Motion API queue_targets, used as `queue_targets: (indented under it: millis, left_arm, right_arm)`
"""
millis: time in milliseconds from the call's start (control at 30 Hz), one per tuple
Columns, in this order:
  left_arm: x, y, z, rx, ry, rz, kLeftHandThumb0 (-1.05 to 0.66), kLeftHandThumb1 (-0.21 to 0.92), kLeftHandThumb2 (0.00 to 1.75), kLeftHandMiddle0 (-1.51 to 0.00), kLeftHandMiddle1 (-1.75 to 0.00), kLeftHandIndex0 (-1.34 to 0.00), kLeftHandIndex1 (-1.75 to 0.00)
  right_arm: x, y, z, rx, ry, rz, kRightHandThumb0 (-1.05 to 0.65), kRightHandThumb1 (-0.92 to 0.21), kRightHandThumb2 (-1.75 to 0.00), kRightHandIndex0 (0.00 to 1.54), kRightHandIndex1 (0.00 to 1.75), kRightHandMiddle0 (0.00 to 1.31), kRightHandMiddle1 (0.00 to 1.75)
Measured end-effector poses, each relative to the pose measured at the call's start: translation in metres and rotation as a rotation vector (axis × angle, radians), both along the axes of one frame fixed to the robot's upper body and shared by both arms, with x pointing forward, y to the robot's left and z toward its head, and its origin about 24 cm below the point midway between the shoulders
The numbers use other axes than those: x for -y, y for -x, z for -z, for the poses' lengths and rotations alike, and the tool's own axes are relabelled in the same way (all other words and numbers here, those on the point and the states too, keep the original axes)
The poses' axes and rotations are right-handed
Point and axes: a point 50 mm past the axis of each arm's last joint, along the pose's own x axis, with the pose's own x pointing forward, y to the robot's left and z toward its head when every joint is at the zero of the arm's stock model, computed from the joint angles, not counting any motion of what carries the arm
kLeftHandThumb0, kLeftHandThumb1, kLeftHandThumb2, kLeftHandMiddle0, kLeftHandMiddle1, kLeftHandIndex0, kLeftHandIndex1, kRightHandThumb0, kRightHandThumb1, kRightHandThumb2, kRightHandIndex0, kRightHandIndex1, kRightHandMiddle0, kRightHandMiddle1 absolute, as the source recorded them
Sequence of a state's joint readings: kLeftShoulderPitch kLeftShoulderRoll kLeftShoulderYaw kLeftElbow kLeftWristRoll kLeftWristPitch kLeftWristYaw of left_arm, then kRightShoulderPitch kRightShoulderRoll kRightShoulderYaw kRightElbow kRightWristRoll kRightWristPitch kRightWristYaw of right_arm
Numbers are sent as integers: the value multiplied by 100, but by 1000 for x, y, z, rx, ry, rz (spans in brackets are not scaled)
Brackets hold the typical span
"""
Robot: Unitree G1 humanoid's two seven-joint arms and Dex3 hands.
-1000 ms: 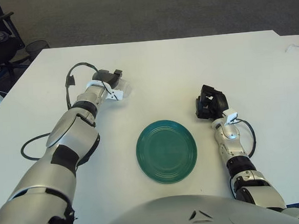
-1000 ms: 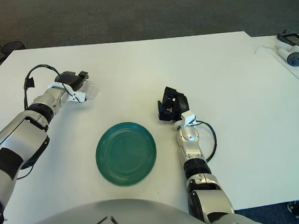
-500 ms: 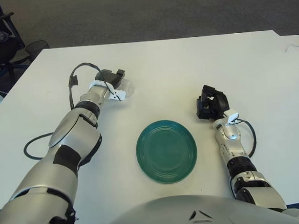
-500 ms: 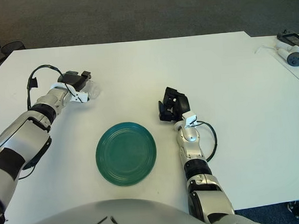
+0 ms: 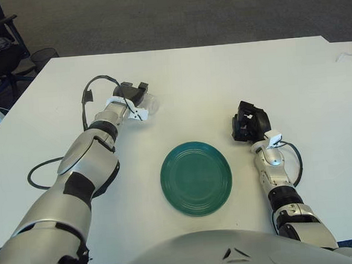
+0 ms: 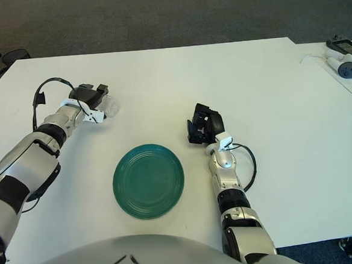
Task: Put the bottle into the plate.
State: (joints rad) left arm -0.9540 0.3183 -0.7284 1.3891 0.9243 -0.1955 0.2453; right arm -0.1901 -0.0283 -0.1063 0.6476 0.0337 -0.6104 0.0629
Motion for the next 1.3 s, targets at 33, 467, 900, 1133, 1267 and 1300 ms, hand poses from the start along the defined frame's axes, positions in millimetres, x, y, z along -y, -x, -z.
queue_targets:
  millis: [33, 467, 900, 1133, 1267, 1300]
  left_arm:
    - [0, 0, 0, 0, 0, 0, -81, 89, 4, -53, -8, 0, -111]
    - [-2, 4, 6, 7, 9, 2, -80, 91, 5, -51, -6, 0, -109]
    - [1, 5, 6, 28, 15, 29, -95, 92, 9, -31, -1, 0, -61]
    - [2, 7, 10, 31, -46, 68, -104, 92, 15, -14, -1, 0, -26]
    - [4, 7, 11, 32, -60, 67, -104, 92, 20, -9, 0, 0, -18]
    - [5, 6, 9, 37, -61, 67, -104, 92, 21, -9, 0, 0, -16]
  right_arm:
    - [0, 0, 0, 0, 0, 0, -6, -24, -134, 120, 175, 102, 175]
    - [2, 3, 0, -1, 1, 3, -6, -24, -134, 120, 175, 102, 175]
    - [2, 5, 0, -1, 1, -1, -6, -24, -134, 120, 175, 102, 175]
    - [3, 6, 0, -1, 1, 2, -6, -24, -134, 120, 175, 102, 175]
    - [4, 7, 0, -1, 0, 4, -6, -24, -134, 120, 175, 102, 175]
    - [4, 7, 0, -1, 0, 4, -6, -24, -134, 120, 175, 102, 175]
